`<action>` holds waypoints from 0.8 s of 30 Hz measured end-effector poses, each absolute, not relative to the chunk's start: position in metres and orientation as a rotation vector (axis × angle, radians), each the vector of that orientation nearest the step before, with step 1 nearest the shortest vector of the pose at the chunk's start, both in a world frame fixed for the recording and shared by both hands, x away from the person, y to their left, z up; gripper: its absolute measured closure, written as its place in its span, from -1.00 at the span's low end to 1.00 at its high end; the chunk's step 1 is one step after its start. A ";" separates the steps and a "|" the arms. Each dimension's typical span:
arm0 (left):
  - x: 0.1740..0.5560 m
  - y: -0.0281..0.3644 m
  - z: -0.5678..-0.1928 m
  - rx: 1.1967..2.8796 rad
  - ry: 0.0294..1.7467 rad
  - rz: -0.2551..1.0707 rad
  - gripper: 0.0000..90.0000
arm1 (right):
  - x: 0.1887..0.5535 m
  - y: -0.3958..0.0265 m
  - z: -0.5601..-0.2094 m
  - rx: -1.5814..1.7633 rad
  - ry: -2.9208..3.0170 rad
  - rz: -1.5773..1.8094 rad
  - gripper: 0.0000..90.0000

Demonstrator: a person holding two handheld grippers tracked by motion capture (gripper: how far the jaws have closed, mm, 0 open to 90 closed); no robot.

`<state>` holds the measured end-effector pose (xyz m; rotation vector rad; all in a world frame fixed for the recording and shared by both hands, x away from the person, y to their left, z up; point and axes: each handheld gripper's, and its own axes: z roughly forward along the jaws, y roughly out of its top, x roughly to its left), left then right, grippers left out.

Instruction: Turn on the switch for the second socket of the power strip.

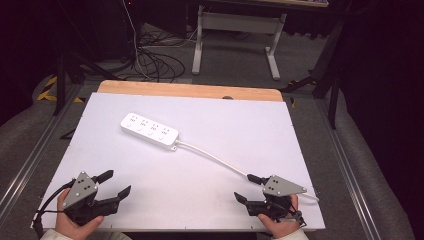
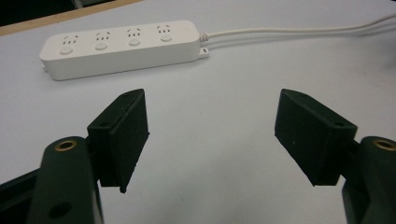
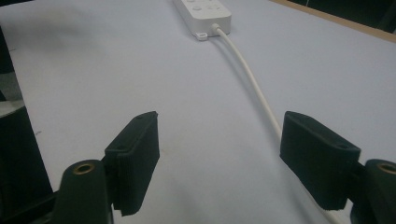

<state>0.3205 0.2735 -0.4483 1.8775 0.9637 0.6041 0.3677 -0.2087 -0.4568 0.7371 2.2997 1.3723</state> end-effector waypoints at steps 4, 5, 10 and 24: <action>0.321 0.272 -0.448 1.890 0.962 0.627 -0.41 | 0.368 -0.208 -0.458 0.737 2.303 1.369 -0.36; 0.321 0.272 -0.448 1.892 0.966 0.628 -0.41 | 0.368 -0.208 -0.457 0.736 2.302 1.372 -0.36; 0.321 0.271 -0.447 1.904 0.986 0.621 -0.42 | 0.370 -0.208 -0.458 0.735 2.314 1.370 -0.34; 0.321 0.271 -0.441 1.937 0.975 0.670 -0.42 | 0.370 -0.207 -0.458 0.730 2.313 1.372 -0.34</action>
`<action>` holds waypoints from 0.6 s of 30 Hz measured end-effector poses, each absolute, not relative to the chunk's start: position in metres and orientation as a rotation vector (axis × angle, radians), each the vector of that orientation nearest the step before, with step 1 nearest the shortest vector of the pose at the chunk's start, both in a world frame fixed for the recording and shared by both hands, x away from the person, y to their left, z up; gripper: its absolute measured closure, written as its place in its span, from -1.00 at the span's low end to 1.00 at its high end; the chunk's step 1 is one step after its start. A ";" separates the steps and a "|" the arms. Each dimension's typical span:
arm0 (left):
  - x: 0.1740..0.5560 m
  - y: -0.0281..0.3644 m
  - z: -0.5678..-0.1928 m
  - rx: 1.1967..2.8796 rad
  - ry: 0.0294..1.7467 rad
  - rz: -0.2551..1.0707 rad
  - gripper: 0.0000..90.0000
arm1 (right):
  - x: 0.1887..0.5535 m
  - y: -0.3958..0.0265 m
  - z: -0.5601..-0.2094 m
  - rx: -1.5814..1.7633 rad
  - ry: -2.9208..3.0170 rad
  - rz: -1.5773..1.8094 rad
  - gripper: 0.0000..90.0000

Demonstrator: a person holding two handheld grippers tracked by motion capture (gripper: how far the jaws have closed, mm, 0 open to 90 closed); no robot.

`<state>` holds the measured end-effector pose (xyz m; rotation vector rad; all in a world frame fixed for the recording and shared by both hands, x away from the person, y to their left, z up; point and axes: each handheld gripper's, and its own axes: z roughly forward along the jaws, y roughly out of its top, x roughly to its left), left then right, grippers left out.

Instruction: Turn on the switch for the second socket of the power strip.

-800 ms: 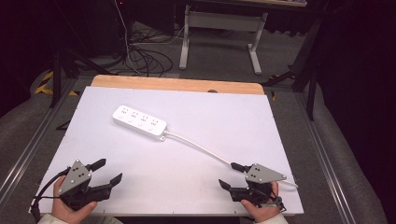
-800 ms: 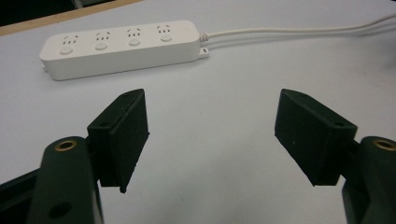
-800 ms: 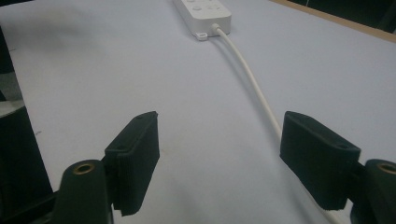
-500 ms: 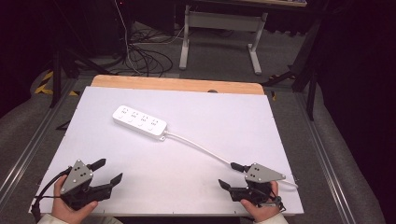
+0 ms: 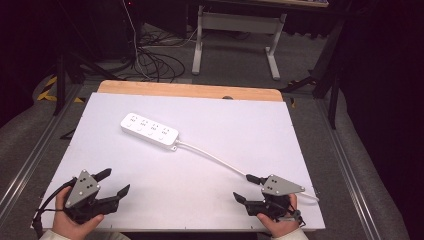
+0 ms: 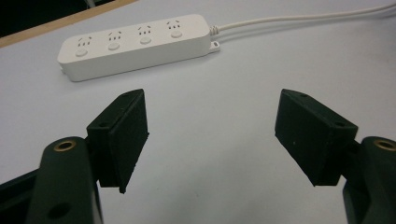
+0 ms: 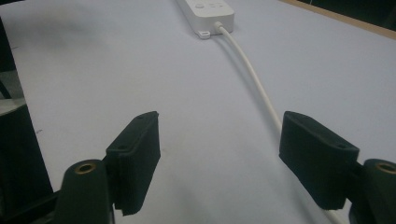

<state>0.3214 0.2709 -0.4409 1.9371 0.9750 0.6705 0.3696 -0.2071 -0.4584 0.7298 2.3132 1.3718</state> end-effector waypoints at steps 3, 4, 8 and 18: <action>0.323 0.273 -0.438 1.926 0.993 0.627 -0.41 | 0.370 -0.207 -0.459 0.727 2.315 1.372 -0.34; 0.323 0.273 -0.438 1.926 0.993 0.627 -0.41 | 0.369 -0.206 -0.459 0.728 2.317 1.369 -0.34; 0.327 0.273 -0.433 1.918 1.012 0.583 -0.39 | 0.370 -0.206 -0.458 0.722 2.327 1.364 -0.34; 0.345 0.271 -0.412 1.946 1.026 0.579 -0.21 | 0.370 -0.203 -0.459 0.718 2.343 1.349 -0.34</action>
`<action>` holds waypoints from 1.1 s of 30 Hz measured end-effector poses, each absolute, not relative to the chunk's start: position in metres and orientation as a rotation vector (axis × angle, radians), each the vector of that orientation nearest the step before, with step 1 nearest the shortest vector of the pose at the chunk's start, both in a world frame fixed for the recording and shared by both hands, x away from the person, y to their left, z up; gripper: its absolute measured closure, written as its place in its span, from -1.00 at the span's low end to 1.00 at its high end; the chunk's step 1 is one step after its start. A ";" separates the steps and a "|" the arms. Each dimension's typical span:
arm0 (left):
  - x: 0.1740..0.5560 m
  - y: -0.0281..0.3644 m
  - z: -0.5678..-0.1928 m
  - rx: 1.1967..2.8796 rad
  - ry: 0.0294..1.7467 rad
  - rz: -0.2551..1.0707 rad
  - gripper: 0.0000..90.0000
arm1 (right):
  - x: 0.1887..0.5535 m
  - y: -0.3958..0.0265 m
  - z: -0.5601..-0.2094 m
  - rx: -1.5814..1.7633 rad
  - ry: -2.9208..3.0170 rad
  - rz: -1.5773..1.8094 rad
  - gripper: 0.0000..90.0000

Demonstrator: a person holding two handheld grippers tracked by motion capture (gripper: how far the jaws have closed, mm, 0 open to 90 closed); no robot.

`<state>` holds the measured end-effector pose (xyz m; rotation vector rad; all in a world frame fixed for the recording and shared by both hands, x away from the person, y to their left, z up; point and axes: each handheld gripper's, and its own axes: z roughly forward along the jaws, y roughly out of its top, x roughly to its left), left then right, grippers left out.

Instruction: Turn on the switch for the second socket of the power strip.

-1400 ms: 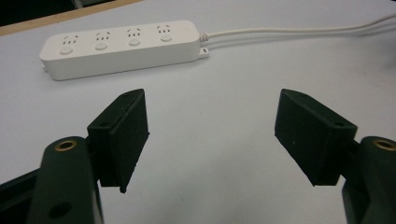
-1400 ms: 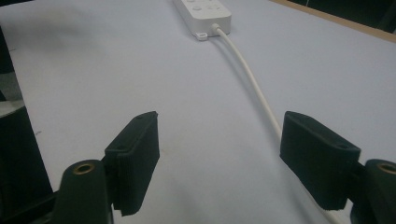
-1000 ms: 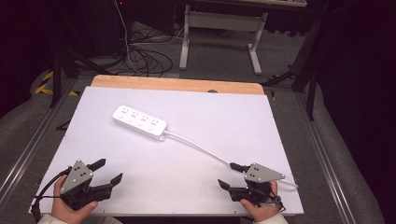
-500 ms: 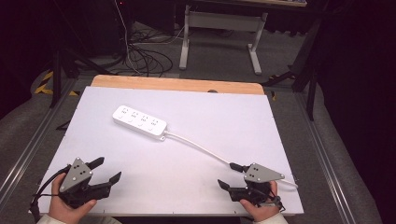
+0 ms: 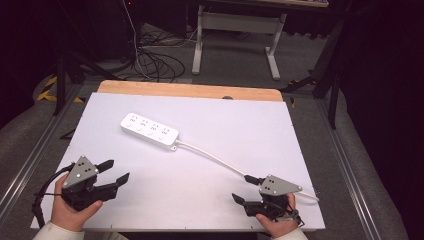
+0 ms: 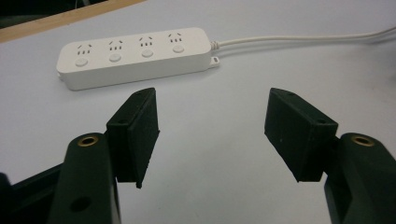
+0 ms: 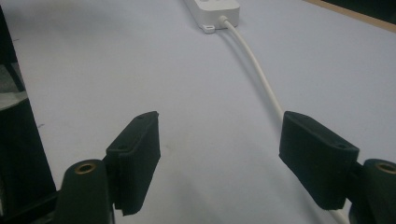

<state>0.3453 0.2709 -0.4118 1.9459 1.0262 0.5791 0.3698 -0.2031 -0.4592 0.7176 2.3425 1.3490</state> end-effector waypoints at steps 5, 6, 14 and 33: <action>0.355 0.269 -0.408 1.936 1.038 0.541 -0.22 | 0.370 -0.204 -0.459 0.713 2.343 1.356 -0.34; 0.360 0.267 -0.405 1.942 1.034 0.533 -0.22 | 0.370 -0.204 -0.459 0.716 2.344 1.357 -0.34; 0.375 0.259 -0.396 1.960 1.020 0.536 -0.22 | 0.370 -0.203 -0.460 0.714 2.350 1.361 -0.34; 0.409 0.240 -0.388 1.994 1.026 0.527 -0.25 | 0.370 -0.201 -0.460 0.701 2.364 1.366 -0.34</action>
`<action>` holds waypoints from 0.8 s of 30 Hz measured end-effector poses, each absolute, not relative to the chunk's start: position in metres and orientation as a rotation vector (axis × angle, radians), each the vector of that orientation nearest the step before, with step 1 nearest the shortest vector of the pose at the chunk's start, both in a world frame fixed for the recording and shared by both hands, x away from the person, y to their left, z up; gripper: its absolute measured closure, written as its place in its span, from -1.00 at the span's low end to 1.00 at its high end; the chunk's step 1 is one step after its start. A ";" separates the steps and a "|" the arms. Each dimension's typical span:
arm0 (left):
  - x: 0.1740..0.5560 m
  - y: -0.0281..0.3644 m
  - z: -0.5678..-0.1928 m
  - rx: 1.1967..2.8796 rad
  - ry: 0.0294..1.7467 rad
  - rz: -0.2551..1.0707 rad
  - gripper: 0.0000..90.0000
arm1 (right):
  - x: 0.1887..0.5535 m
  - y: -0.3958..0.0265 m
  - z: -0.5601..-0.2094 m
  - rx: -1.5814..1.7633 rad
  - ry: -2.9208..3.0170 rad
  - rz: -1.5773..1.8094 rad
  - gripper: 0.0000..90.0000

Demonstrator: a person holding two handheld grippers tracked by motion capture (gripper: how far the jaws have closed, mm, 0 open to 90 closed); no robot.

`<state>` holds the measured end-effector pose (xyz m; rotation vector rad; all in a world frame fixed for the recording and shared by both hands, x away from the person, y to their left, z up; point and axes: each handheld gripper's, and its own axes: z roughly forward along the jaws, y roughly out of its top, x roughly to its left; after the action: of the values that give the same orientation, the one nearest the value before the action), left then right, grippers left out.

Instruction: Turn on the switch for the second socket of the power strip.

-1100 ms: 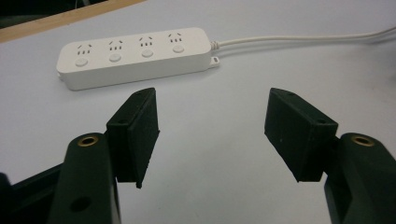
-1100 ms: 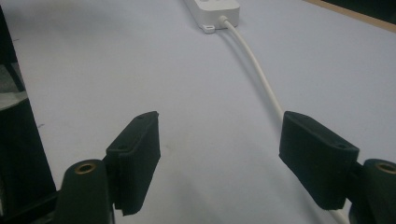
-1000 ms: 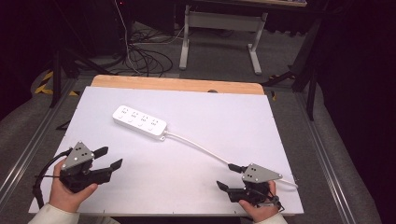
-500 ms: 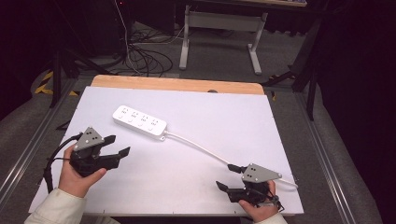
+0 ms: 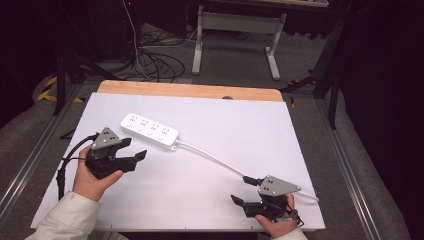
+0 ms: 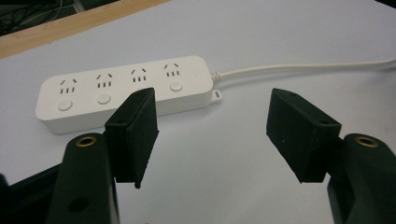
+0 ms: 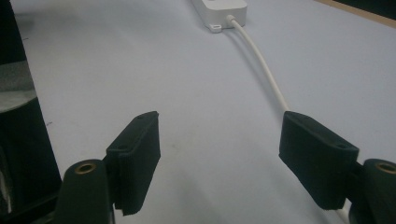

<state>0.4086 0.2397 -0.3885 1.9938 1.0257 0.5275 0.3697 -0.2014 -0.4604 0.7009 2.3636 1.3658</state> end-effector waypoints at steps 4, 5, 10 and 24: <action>0.416 0.235 -0.389 2.004 1.029 0.523 -0.26 | 0.369 -0.201 -0.461 0.689 2.369 1.366 -0.34; 0.418 0.234 -0.388 2.006 1.032 0.520 -0.26 | 0.369 -0.201 -0.461 0.689 2.370 1.365 -0.34; 0.426 0.230 -0.388 2.005 1.036 0.518 -0.25 | 0.369 -0.201 -0.460 0.686 2.363 1.373 -0.34; 0.444 0.220 -0.397 2.016 1.047 0.516 0.02 | 0.370 -0.202 -0.461 0.677 2.365 1.386 -0.33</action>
<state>0.4443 0.2202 -0.3970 2.0156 1.0470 0.5161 0.3700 -0.2015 -0.4605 0.6770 2.3654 1.3864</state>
